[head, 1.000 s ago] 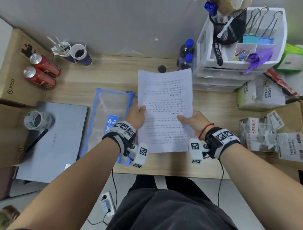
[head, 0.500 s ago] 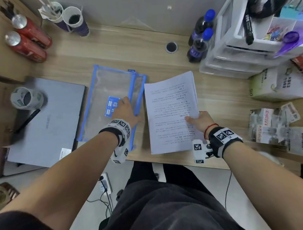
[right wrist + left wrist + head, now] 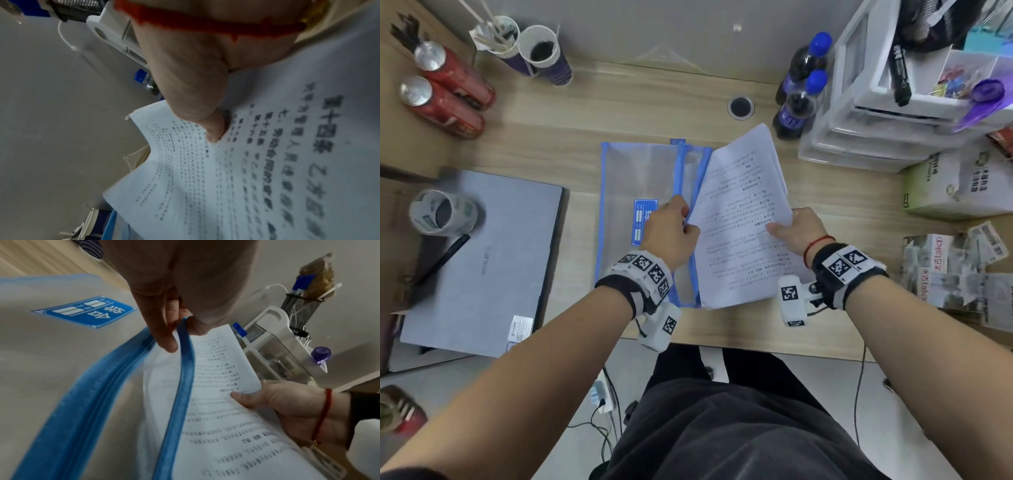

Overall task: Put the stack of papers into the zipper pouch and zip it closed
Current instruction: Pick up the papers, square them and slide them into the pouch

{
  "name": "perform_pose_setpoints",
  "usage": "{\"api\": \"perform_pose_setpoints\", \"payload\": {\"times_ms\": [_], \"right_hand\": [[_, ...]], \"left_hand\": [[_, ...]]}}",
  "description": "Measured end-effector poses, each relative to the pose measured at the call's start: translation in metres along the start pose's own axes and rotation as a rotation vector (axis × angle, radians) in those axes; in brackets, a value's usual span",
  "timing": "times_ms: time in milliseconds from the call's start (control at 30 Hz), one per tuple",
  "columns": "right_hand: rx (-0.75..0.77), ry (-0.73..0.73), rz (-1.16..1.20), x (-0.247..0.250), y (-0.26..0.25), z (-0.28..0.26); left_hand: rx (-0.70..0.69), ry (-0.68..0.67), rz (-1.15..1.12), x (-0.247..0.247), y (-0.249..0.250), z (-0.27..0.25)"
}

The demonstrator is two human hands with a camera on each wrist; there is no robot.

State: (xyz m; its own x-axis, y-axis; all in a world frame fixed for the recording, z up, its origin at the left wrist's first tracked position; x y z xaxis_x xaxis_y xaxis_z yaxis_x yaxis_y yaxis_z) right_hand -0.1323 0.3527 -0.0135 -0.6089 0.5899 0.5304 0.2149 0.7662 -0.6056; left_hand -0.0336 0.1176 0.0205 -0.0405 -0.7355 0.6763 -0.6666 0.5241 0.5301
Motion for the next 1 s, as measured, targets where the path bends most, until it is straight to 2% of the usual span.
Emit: {"api": "perform_pose_setpoints", "payload": {"times_ms": [200,333,500,667,800,1000], "right_hand": [[-0.082,-0.033,-0.107,0.018,0.006,0.005],[-0.097,-0.070,-0.031,0.020,0.007,0.002],[-0.057,-0.062,0.073,0.026,-0.001,0.001],[-0.039,-0.014,0.113,0.039,-0.006,0.004],[-0.033,0.056,0.048,0.038,-0.010,0.007],[-0.018,0.126,0.058,0.036,-0.012,0.009]], "left_hand": [[0.044,0.101,-0.112,0.016,0.002,0.003],[-0.020,0.088,-0.095,0.017,0.010,0.003],[-0.159,-0.052,0.115,-0.002,0.023,-0.002],[-0.190,-0.167,0.197,-0.017,0.025,-0.005],[-0.199,-0.267,0.260,-0.032,0.031,-0.012],[-0.209,-0.411,0.250,-0.050,0.025,-0.022]]}}
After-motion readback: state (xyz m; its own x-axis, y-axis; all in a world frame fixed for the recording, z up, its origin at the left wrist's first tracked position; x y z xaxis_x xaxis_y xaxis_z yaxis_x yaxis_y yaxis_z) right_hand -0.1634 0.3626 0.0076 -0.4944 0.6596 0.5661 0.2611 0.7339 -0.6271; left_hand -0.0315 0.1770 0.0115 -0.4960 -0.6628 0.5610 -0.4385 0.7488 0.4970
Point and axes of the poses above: each hand's wrist, its own z-axis towards the middle knuckle, its own x-axis out of the back of the hand, y = z × x, the point moved 7 cm from there along z, towards the middle knuckle, and after that the axes turned 11 degrees about x, right-handed, at the moved point
